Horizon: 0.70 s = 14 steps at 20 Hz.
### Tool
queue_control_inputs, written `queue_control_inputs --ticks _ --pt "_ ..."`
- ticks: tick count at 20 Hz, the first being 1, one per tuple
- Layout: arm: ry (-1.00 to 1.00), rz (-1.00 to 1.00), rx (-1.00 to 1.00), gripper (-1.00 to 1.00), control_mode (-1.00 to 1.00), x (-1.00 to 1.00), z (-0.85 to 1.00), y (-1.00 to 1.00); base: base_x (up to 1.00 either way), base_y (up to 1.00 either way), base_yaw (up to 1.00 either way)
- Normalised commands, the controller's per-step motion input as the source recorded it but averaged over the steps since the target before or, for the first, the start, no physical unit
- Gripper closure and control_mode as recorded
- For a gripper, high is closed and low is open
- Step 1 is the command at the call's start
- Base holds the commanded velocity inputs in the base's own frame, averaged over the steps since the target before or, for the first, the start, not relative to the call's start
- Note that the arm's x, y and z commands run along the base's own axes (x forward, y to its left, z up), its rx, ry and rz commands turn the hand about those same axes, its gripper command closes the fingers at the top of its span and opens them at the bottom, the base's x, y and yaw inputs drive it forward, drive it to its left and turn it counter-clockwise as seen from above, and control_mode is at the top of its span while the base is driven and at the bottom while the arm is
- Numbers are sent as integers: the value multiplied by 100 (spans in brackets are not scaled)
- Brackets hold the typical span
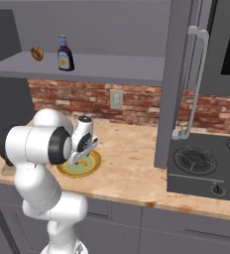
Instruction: Pick the shrimp from the plate and place it on the cutting board. Then pick the condiment bottle from the cabinet and place it next to the cutting board.
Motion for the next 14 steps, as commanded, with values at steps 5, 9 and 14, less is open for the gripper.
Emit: queue_control_inputs --ticks 5,9,14 --pt "0 0 0 -100 -100 7 -12 0 0 0 0" --pt "0 0 0 100 -100 1 -15 0 0 0 0" --pt "0 0 0 100 -100 0 -20 0 0 0 0"
